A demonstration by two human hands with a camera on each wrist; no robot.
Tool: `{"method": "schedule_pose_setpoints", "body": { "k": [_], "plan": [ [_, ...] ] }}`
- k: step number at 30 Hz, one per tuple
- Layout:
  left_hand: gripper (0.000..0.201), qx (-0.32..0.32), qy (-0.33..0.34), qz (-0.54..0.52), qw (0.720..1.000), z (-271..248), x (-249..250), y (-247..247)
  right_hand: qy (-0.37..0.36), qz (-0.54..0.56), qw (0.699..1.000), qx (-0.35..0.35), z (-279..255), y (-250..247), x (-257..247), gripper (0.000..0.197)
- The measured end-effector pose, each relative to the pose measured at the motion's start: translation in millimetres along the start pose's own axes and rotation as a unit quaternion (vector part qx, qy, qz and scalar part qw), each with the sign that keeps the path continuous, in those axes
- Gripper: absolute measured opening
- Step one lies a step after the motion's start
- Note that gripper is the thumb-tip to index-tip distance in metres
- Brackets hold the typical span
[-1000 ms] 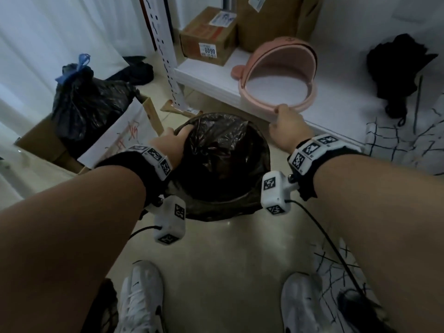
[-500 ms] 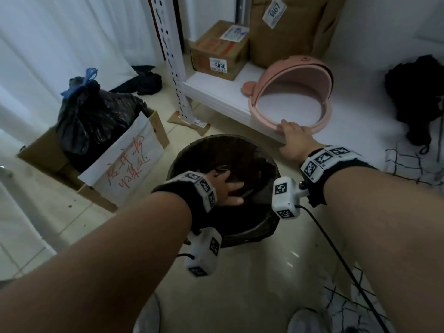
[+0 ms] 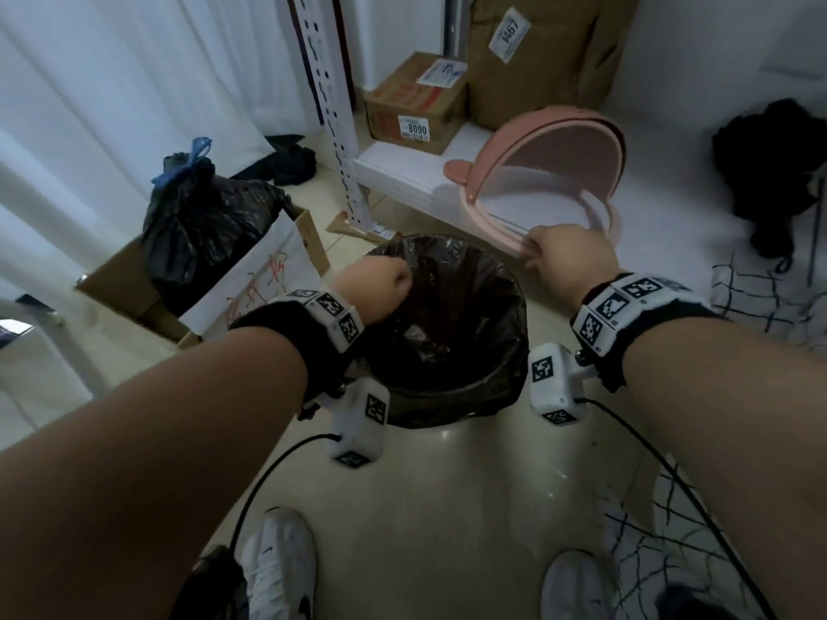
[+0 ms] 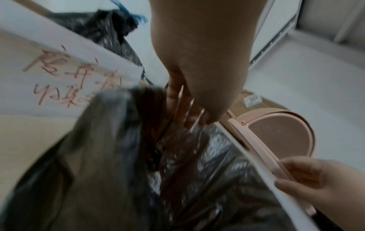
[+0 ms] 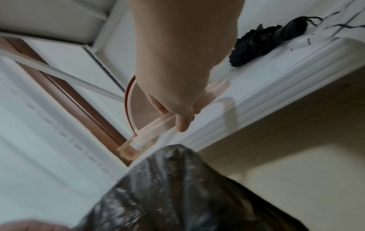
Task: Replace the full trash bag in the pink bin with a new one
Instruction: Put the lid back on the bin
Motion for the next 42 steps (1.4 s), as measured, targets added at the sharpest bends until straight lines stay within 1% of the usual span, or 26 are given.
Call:
{"method": "schedule_pose_setpoints", "body": {
  "k": [2, 4, 6, 8, 9, 10, 12, 14, 15, 17, 19, 21, 22, 23, 24, 25, 26, 28, 29, 30, 31, 32, 34, 35, 39, 42],
  "plan": [
    [0.043, 0.107, -0.029, -0.097, 0.989, -20.9, -8.8, -27.5, -0.027, -0.005, 0.999, 0.033, -16.2, -17.9, -19.1, 0.02],
    [0.065, 0.177, -0.045, -0.205, 0.962, -41.6, -17.8, -46.7, -0.058, -0.046, 0.996, 0.057, -33.0, -32.9, -40.4, 0.019],
    [0.083, 0.189, -0.035, -0.298, 0.935, -59.4, -23.1, -54.0, -0.089, -0.085, 0.991, 0.047, -53.1, -45.7, -64.4, 0.015],
    [0.094, 0.161, -0.04, -0.381, 0.909, -70.8, -26.6, -45.9, -0.123, -0.122, 0.985, 0.022, -74.9, -53.3, -89.3, 0.011],
    [0.091, 0.144, -0.051, -0.404, 0.902, -75.9, -26.6, -37.8, -0.142, -0.134, 0.981, 0.011, -86.8, -53.7, -102.3, 0.01],
    [0.08, 0.143, -0.062, -0.416, 0.896, -79.1, -27.6, -28.6, -0.162, -0.143, 0.976, 0.004, -98.9, -51.7, -115.8, 0.011],
    [0.057, 0.175, -0.114, -0.445, 0.871, -87.9, -29.7, -11.8, -0.198, -0.168, 0.966, 0.004, -119.7, -42.6, -139.2, 0.016],
    [0.058, 0.196, -0.172, -0.462, 0.848, -100.0, -32.7, 3.2, -0.211, -0.19, 0.959, 0.002, -135.4, -31.6, -152.8, 0.02],
    [0.057, 0.193, -0.187, -0.46, 0.846, -103.4, -33.3, 8.8, -0.215, -0.189, 0.958, 0.002, -139.9, -27.0, -155.3, 0.02],
    [0.045, 0.191, -0.203, -0.443, 0.852, -103.5, -38.4, 13.1, -0.221, -0.183, 0.958, 0.002, -143.4, -23.8, -155.6, 0.021],
    [0.033, 0.188, -0.195, -0.431, 0.86, -104.8, -40.8, 8.4, -0.238, -0.154, 0.959, 0.01, -144.1, -25.5, -152.7, 0.027],
    [0.019, 0.187, -0.186, -0.399, 0.878, -103.4, -43.1, 0.9, -0.248, -0.125, 0.96, 0.043, -142.0, -28.1, -145.5, 0.039],
    [0.022, 0.184, -0.19, -0.383, 0.885, -103.5, -44.1, -1.9, -0.247, -0.117, 0.959, 0.077, -141.3, -29.4, -140.8, 0.046],
    [0.025, 0.182, -0.193, -0.375, 0.888, -101.7, -45.9, -4.0, -0.237, -0.106, 0.959, 0.114, -140.9, -31.9, -136.1, 0.05],
    [0.024, 0.173, -0.197, -0.37, 0.891, -97.5, -47.5, -4.9, -0.22, -0.081, 0.959, 0.159, -139.4, -36.2, -131.3, 0.051],
    [0.02, 0.162, -0.199, -0.356, 0.899, -94.9, -47.8, -5.3, -0.186, -0.049, 0.962, 0.195, -136.8, -39.9, -124.7, 0.049],
    [0.02, 0.152, -0.204, -0.34, 0.905, -91.2, -48.5, -4.6, -0.134, -0.007, 0.968, 0.211, -132.8, -41.6, -116.1, 0.049],
    [0.022, 0.145, -0.206, -0.277, 0.927, -84.3, -48.1, -5.1, -0.007, 0.117, 0.973, 0.197, -122.2, -39.4, -94.3, 0.062],
    [0.022, 0.151, -0.199, -0.245, 0.937, -83.2, -47.2, -6.9, 0.048, 0.197, 0.964, 0.174, -118.6, -35.1, -83.5, 0.07],
    [0.022, 0.15, -0.192, -0.222, 0.944, -80.7, -46.0, -7.5, 0.088, 0.276, 0.946, 0.145, -114.6, -28.6, -73.8, 0.072],
    [0.022, 0.15, -0.181, -0.198, 0.952, -78.8, -43.6, -7.6, 0.115, 0.336, 0.927, 0.119, -110.1, -20.7, -65.2, 0.069],
    [0.021, 0.145, -0.171, -0.175, 0.959, -78.0, -40.6, -7.0, 0.135, 0.361, 0.917, 0.099, -107.0, -13.7, -58.5, 0.06],
    [0.025, 0.135, -0.161, -0.147, 0.966, -71.7, -39.1, -1.7, 0.162, 0.35, 0.919, 0.075, -103.7, -0.8, -49.0, 0.042],
    [0.028, 0.129, -0.159, -0.138, 0.969, -69.4, -38.3, 0.4, 0.17, 0.34, 0.923, 0.062, -102.8, 5.7, -46.8, 0.039],
    [0.037, 0.106, -0.174, -0.123, 0.971, -58.5, -40.4, 8.0, 0.171, 0.318, 0.932, 0.013, -96.7, 29.8, -44.7, 0.039],
    [0.035, 0.1, -0.167, -0.109, 0.975, -50.7, -41.0, 13.6, 0.178, 0.324, 0.929, -0.022, -89.4, 42.6, -42.9, 0.038]
  ]
}}
Point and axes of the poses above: each hand's wrist, its own z-axis towards the middle knuckle, its own y-axis out of the palm, x = y × z, the point moved 6 cm from there along z, towards the middle knuckle, and after that the axes turned 8 degrees about -x, right-handed, at the moved point
